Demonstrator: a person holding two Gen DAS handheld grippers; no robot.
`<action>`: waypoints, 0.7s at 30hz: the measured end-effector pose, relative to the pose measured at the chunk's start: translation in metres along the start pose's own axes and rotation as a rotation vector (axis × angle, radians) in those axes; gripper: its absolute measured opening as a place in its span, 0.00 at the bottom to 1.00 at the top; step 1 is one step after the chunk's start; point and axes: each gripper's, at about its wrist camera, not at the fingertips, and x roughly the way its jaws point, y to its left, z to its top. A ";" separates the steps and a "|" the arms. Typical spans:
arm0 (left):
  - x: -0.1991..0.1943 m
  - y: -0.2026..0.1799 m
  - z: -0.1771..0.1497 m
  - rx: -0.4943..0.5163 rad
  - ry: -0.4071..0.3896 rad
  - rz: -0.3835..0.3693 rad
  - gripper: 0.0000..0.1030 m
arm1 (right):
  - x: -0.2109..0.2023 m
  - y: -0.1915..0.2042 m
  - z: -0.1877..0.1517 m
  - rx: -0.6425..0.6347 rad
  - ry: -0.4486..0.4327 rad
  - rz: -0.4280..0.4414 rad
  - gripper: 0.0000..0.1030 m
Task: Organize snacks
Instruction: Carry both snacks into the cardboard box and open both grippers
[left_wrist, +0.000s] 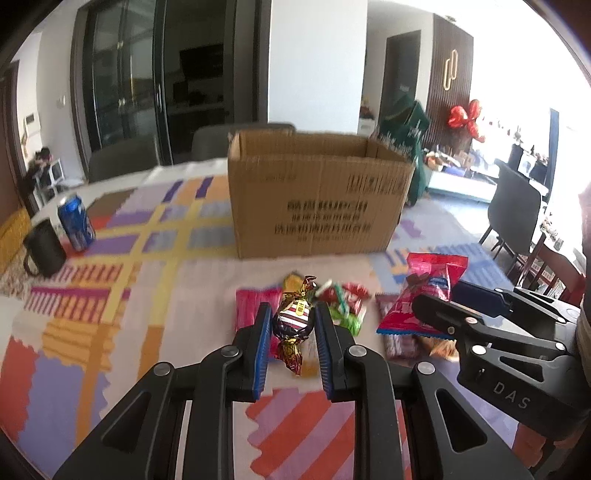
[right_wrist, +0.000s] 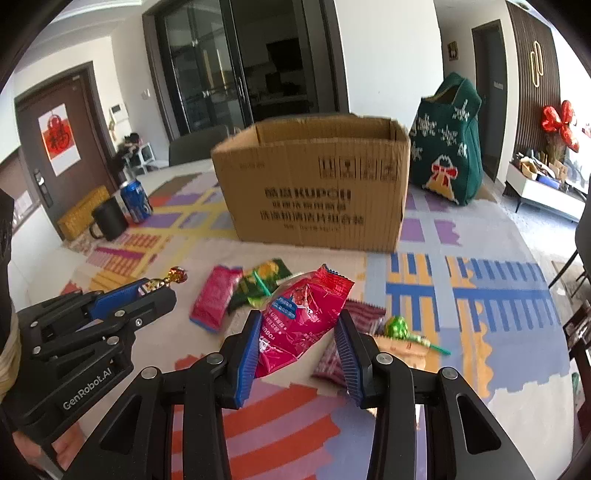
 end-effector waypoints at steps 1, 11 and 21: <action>-0.001 0.000 0.004 0.001 -0.009 -0.004 0.23 | -0.003 0.000 0.003 0.000 -0.014 0.000 0.40; -0.005 0.001 0.047 0.023 -0.098 -0.008 0.23 | -0.015 -0.004 0.041 -0.005 -0.123 0.004 0.40; -0.001 0.006 0.105 0.051 -0.175 -0.012 0.23 | -0.018 -0.002 0.093 -0.042 -0.222 0.009 0.40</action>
